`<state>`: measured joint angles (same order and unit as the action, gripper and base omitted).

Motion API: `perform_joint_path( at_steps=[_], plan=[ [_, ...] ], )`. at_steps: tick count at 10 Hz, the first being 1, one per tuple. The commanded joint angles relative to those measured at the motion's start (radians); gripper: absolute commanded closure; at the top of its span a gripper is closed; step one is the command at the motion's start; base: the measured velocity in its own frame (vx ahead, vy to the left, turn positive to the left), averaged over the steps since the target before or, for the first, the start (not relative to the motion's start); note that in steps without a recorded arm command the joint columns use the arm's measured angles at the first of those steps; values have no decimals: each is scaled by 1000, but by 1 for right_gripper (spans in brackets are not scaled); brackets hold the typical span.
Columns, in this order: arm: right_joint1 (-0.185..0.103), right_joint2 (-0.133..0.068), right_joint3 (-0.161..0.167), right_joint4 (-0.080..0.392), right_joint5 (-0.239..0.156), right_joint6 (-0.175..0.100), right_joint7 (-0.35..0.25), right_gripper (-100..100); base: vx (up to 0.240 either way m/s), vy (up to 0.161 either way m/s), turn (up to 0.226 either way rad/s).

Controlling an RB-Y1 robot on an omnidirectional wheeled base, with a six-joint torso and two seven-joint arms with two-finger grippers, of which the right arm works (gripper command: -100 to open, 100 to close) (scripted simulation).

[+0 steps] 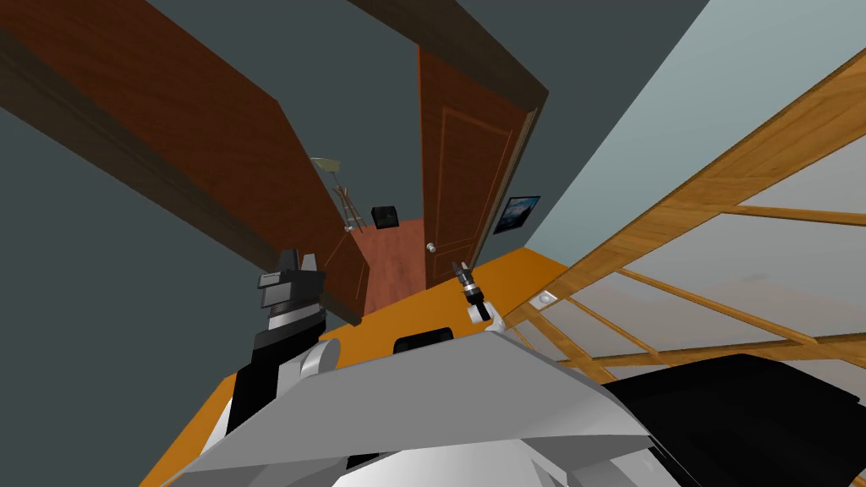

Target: Push the door open

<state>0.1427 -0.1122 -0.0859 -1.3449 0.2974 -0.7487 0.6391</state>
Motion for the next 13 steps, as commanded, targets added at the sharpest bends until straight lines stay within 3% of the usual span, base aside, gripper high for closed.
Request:
perform_joint_path(
  at_steps=[1, 6, 7, 13],
  plan=[
    [-12, 0, -2, 38, 10, -9, 30, -100, 62, 8, 5],
    [-58, -5, -10, 177, 47, -37, 140, -100, 97, 8, 10],
    [-58, -5, -10, 177, 47, -37, 140, -100, 60, 9, 3],
    [-109, -8, -20, 329, 88, -68, 261, -100, 79, 7, 9]
  ],
)
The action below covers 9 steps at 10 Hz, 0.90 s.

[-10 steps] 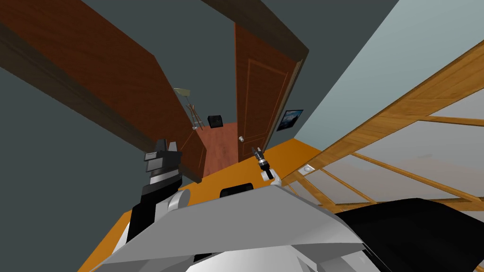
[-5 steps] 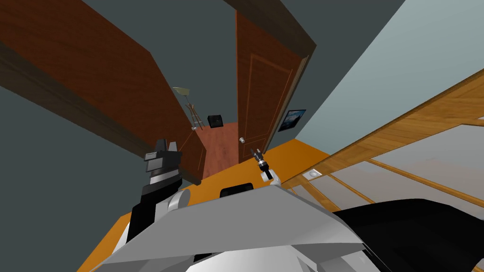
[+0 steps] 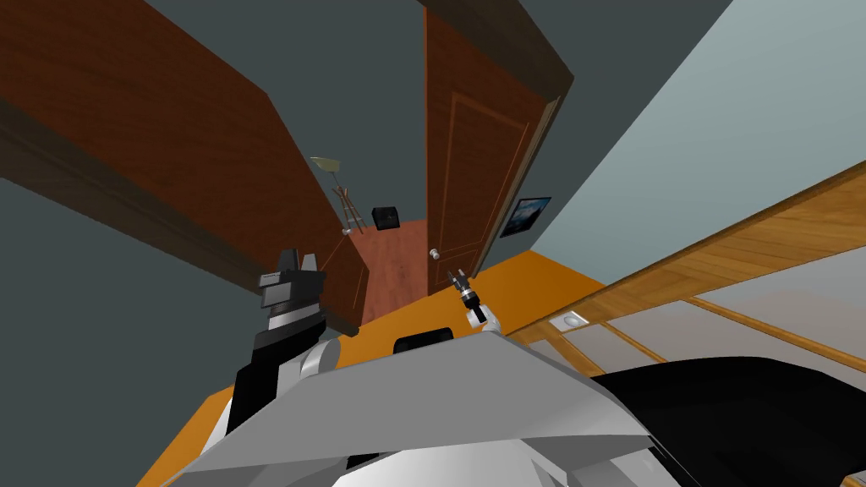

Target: Push the door open

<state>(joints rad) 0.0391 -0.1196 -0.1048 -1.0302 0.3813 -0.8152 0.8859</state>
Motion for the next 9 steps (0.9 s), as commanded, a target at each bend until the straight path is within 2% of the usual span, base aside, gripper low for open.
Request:
perform_joint_path(
  at_steps=[1, 2, 8, 9],
  plan=[
    [-13, -1, -2, 39, 11, -7, 33, -100, 97, 10, 10],
    [-13, -1, -2, 39, 11, -7, 33, -100, 61, 6, 3],
    [-53, -2, -10, 161, 44, -32, 130, -100, 65, 5, 7],
    [-65, -2, -12, 195, 53, -38, 157, -100, 80, -3, 9]
  ],
)
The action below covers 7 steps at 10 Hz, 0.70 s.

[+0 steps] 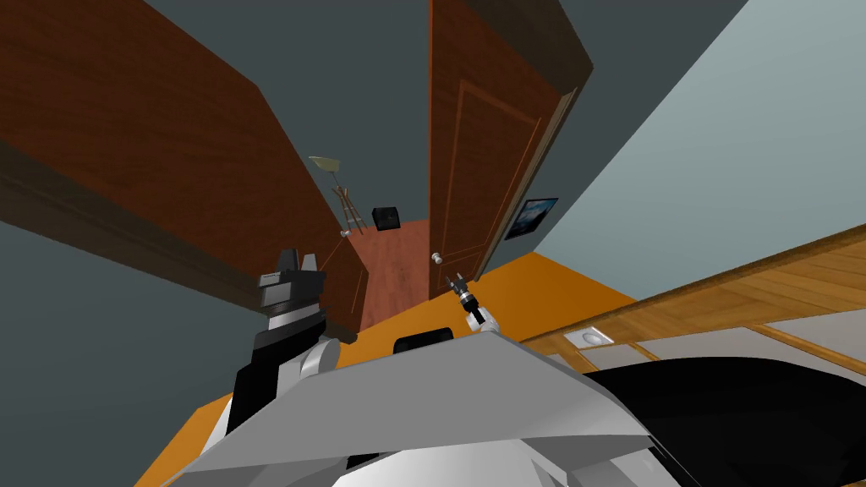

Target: Push the door open

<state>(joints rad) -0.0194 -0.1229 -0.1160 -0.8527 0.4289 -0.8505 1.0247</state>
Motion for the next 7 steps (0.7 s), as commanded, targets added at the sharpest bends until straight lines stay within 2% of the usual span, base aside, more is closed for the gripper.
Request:
perform_joint_path(
  at_steps=[1, 5, 7],
  plan=[
    [-12, 1, -2, 34, 10, -7, 31, -100, 82, 1, 11],
    [-44, 1, -8, 133, 37, -27, 109, -100, 99, 7, 9],
    [-45, 4, -11, 129, 31, -25, 106, -100, 79, 15, 17]
  ],
)
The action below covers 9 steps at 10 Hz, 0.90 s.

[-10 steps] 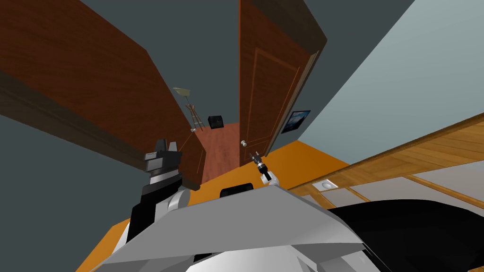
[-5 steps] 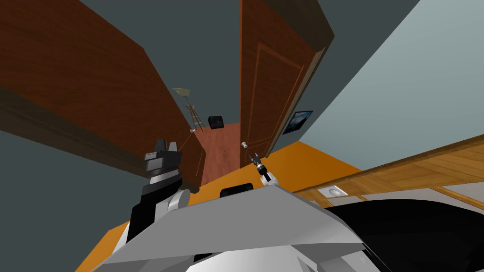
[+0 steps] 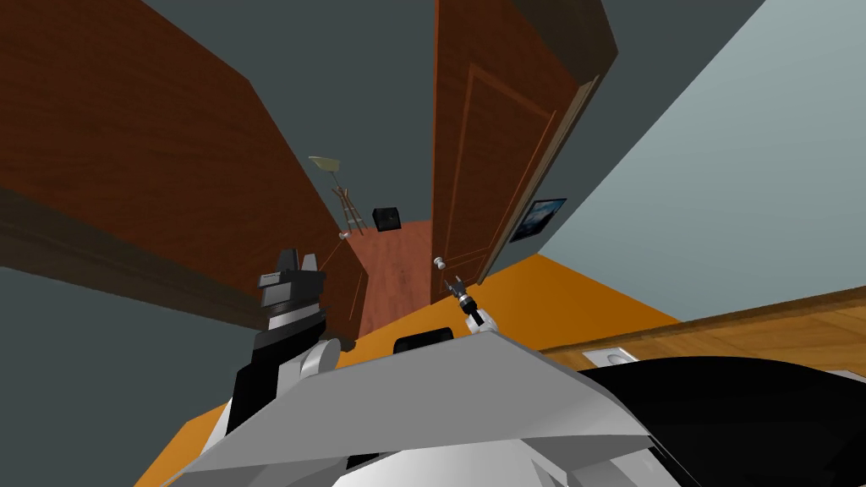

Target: Push the door open

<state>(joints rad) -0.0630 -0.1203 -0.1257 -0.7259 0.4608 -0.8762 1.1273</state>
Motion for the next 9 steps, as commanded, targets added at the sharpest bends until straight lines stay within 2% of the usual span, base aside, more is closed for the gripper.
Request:
perform_joint_path(
  at_steps=[1, 7, 8, 9],
  plan=[
    [-2, 3, -2, 3, -1, 1, 5, -100, 188, 40, 23],
    [-5, 17, -15, 12, -6, 5, 24, -100, 194, 36, 27],
    [-5, 16, -13, 12, -5, 5, 22, -100, 87, 10, 4],
    [-5, 16, -13, 12, -5, 5, 22, 100, -12, -1, 0]
  ],
)
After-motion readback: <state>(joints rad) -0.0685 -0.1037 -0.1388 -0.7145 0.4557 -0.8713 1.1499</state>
